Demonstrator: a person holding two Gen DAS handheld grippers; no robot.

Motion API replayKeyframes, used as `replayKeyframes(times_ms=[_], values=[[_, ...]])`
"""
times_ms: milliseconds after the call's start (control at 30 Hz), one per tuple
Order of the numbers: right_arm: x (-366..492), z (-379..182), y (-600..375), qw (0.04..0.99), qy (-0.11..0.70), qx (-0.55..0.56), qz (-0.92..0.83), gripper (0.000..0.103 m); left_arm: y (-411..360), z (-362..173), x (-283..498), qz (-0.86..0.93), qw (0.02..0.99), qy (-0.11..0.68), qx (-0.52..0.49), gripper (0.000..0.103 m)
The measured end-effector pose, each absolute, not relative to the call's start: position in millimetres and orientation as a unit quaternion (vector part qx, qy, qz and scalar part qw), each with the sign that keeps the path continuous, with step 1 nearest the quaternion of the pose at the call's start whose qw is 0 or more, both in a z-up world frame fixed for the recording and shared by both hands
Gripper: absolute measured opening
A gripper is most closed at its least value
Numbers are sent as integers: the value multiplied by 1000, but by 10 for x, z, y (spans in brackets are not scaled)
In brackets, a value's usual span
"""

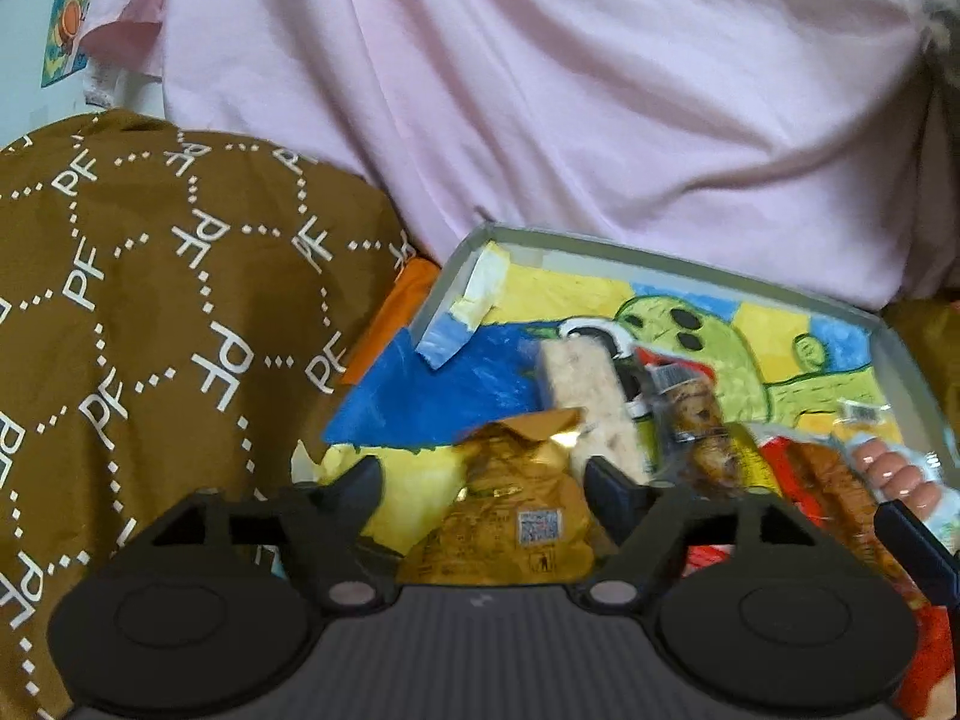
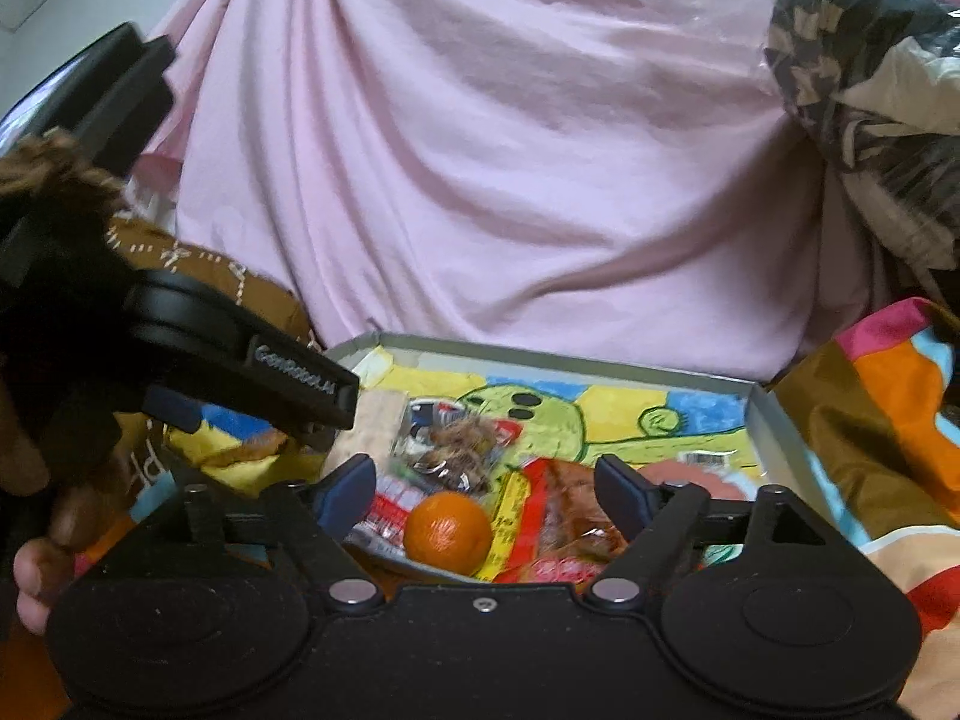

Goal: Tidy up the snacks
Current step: 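Open both tools and lift them away from the tray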

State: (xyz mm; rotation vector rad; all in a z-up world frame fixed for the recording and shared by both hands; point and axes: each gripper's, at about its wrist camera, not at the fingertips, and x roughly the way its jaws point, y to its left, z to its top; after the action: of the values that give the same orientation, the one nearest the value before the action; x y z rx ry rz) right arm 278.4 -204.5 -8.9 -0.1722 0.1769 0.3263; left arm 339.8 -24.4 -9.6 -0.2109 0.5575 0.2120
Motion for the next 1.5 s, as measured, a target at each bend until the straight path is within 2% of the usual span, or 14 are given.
replayKeyframes(times_ms=[167, 500, 1000, 1500], values=[[2745, 21, -2113, 982, 91, -77, 147, 90, -347, 50, 3266, 92, 959, 253, -87, 90], [2541, 332, -2289, 988, 94, -51, 115, 102, -481, 415, 3011, 88, 969, 213, -87, 99], [2063, 739, -2584, 995, 70, -38, 68, 102, -549, 795, 2477, 99, 974, 179, -93, 102], [1647, 805, -2743, 995, 88, -15, 53, 102, -398, 729, 1944, 144, 960, 185, -151, 103]])
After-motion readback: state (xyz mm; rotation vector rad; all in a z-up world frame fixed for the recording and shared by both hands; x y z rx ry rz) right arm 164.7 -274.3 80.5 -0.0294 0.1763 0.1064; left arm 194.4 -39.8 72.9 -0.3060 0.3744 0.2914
